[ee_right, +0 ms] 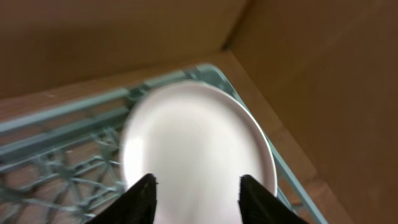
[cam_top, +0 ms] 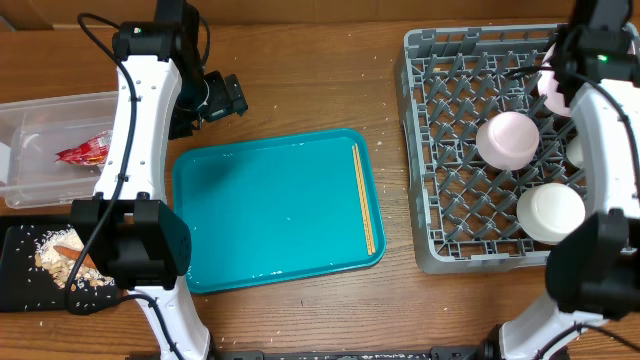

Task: Sort waste into correct bins and load items into the dishwasher
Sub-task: 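Stand the large plate upright in the rack's back corner, release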

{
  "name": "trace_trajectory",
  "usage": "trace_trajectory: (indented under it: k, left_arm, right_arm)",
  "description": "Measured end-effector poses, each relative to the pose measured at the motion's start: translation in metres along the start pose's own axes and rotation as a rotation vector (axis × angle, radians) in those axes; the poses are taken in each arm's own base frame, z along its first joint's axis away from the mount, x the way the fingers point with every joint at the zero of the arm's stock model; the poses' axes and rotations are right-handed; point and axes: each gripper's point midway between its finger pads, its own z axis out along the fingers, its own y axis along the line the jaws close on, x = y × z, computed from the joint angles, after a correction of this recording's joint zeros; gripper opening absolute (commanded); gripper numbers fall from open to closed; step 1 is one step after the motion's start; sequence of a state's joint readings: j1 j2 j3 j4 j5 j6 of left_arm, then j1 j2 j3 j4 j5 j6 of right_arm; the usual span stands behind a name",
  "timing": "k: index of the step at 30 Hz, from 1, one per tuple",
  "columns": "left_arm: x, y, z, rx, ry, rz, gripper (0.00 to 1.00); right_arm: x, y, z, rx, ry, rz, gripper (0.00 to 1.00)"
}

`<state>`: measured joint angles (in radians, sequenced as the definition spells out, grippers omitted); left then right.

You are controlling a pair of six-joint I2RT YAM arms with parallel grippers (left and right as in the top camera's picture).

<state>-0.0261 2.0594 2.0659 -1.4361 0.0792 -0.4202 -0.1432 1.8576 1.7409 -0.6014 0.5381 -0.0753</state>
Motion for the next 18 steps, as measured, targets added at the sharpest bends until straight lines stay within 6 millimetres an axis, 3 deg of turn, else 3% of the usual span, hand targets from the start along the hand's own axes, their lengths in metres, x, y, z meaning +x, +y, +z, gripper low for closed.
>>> trace_trajectory:
  k: [5, 8, 10, 14, 16, 18]
  left_arm:
    - [0.000, 0.000, 0.000, 0.000, 0.000, 0.000, 1.00]
    - [0.000, 0.000, 0.000, -0.001, 0.000, 0.000, 1.00]
    - [0.000, 0.000, 0.000, 0.000, 0.000, 0.000, 1.00]
    - [0.000, 0.000, 0.000, 0.000, 0.000, 0.000, 1.00]
    - [0.000, 0.000, 0.000, 0.000, 0.000, 0.000, 1.00]
    - [0.000, 0.000, 0.000, 0.000, 0.001, 0.000, 1.00]
  right_arm:
    - [-0.034, 0.025, -0.062, -0.106, -0.111, 0.011, 0.69]
    - [-0.039, 0.040, -0.086, -0.171, -0.129, -0.003, 0.77]
    - [-0.035, 0.052, -0.094, -0.205, -0.120, -0.025, 0.75]
    - [-0.030, 0.063, -0.096, -0.229, -0.110, -0.052, 0.45]
    - [-0.033, 0.055, -0.092, -0.208, -0.115, -0.030, 0.36]
    - [-0.037, 0.035, -0.082, -0.160, -0.118, 0.000, 0.29]
